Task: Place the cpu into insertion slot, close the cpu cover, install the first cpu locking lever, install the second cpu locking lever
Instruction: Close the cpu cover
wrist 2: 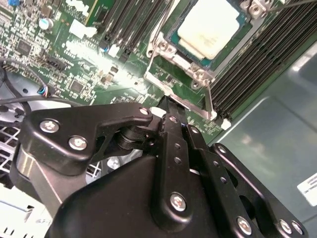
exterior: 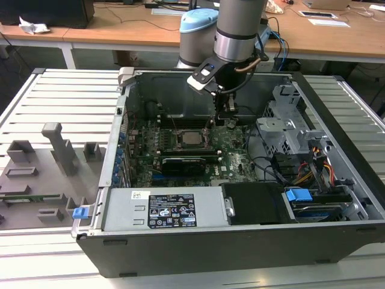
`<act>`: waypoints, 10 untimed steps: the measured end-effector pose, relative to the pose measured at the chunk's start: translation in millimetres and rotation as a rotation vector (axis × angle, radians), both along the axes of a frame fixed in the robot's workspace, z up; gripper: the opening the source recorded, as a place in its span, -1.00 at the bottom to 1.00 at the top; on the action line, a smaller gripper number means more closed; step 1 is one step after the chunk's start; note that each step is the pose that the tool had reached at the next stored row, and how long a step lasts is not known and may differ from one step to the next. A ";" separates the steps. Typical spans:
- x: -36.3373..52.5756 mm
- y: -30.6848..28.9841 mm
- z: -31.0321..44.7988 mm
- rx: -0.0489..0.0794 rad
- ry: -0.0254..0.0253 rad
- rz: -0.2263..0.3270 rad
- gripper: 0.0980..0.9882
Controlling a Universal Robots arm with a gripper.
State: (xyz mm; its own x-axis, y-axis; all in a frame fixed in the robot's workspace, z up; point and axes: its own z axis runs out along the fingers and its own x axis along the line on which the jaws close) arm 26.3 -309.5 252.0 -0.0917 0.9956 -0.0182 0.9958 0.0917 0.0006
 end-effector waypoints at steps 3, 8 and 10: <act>-6.5 0.0 -0.4 0.000 -0.0001 0.000 -0.98; -14.8 0.0 -1.0 0.000 0.0000 0.000 -0.98; -17.4 0.0 -1.6 0.000 0.0000 0.000 -0.98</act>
State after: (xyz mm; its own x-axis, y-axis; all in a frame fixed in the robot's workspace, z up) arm 8.9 -309.4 250.4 -0.0917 0.9956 -0.0181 0.9958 0.0918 0.0006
